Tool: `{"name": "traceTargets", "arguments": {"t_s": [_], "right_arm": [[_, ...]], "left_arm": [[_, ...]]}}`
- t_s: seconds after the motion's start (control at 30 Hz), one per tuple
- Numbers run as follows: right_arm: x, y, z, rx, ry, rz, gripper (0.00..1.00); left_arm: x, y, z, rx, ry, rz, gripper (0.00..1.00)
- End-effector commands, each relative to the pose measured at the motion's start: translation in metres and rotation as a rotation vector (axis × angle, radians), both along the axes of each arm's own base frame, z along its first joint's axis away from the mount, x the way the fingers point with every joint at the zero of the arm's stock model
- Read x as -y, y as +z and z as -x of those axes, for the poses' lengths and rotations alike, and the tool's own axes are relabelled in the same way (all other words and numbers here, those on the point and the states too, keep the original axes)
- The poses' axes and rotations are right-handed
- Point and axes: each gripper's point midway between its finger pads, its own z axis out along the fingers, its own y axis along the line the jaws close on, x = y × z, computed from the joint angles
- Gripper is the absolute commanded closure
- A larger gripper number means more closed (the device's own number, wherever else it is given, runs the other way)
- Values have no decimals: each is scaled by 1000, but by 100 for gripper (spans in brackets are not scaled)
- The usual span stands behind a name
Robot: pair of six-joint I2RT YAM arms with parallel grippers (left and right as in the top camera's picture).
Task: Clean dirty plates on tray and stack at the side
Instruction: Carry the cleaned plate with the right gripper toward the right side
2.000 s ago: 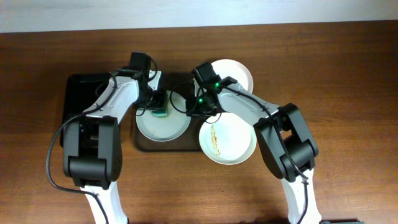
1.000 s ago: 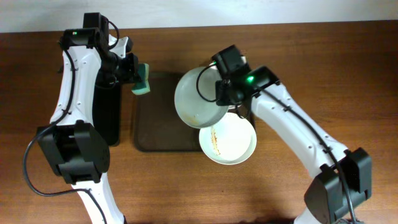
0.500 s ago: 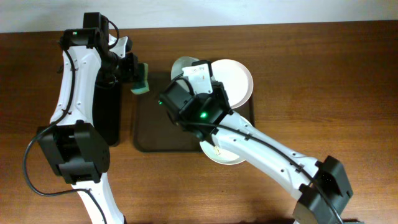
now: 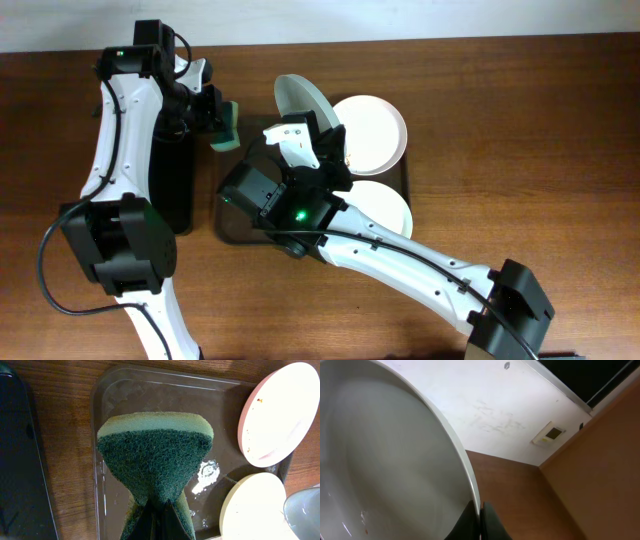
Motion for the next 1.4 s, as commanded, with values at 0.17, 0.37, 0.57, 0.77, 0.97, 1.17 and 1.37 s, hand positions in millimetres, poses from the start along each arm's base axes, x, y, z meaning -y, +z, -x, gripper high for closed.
{"name": "traceTargets", "arguments": {"t_s": [0.17, 0.37, 0.57, 0.77, 0.97, 1.17, 1.37], "right_arm": [[-7, -5, 0, -17, 22, -29, 96], [-14, -16, -2, -69, 62, -72, 96], [2, -54, -19, -235, 61, -225, 96], [0, -70, -23, -357, 121, -224, 96], [-2, -89, -22, -460, 138, -356, 96], [8, -105, -26, -580, 155, -437, 96], [33, -95, -36, -705, 204, -759, 96]], "left_arm": [[2, 7, -3, 28, -22, -1, 99], [2, 7, -4, 33, -22, -2, 99], [2, 8, -5, 37, -22, -2, 99], [2, 8, -5, 41, -22, -2, 99], [2, 8, -6, 44, -22, -2, 99], [2, 8, -6, 44, -22, -2, 99], [2, 8, -5, 41, -22, -1, 99]]}}
